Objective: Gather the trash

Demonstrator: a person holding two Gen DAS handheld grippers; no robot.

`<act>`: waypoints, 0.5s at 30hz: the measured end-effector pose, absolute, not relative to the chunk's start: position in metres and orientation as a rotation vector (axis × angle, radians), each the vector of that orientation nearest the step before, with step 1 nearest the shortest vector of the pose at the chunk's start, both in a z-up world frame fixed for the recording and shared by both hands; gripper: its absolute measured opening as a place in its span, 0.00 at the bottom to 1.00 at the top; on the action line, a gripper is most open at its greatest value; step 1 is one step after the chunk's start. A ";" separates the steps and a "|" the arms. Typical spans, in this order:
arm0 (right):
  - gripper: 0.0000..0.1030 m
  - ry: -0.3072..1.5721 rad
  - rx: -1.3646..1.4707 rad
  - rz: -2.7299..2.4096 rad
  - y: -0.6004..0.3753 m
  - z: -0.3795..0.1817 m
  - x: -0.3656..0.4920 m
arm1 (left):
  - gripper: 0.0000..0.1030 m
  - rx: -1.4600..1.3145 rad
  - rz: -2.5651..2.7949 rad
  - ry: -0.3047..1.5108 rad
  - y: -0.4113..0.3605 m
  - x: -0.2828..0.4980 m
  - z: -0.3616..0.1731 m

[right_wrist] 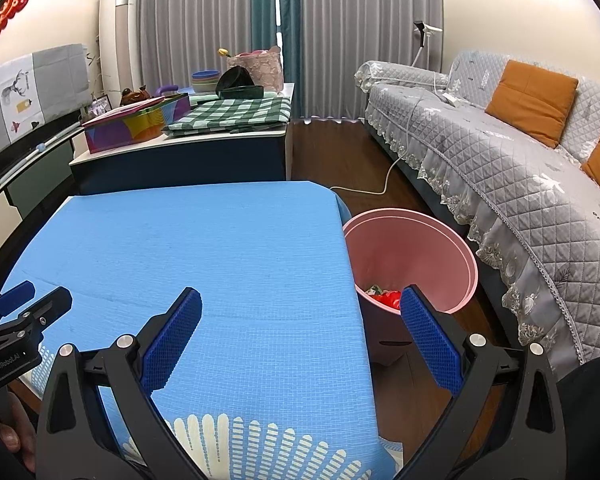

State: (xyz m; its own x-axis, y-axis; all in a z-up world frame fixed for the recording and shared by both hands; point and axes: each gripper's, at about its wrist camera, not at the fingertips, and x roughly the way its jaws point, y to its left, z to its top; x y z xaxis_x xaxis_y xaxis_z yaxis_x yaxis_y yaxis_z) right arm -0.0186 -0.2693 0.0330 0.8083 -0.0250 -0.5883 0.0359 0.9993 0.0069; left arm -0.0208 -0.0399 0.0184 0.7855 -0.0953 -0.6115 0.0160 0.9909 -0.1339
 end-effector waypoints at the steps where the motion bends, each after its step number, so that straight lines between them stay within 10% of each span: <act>1: 0.95 0.629 0.017 -0.032 -0.269 0.033 -0.019 | 0.84 -0.123 -0.060 0.664 -0.040 -0.021 0.018; 15: 0.95 0.628 0.016 -0.033 -0.268 0.033 -0.018 | 0.84 -0.120 -0.064 0.665 -0.041 -0.020 0.019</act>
State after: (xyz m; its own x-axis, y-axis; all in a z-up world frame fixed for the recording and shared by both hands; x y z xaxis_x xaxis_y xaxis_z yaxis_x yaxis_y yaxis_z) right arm -0.0185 -0.2678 0.0332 0.8088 -0.0256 -0.5875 0.0356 0.9994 0.0055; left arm -0.0197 -0.0406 0.0192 0.7855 -0.0975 -0.6111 0.0207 0.9911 -0.1315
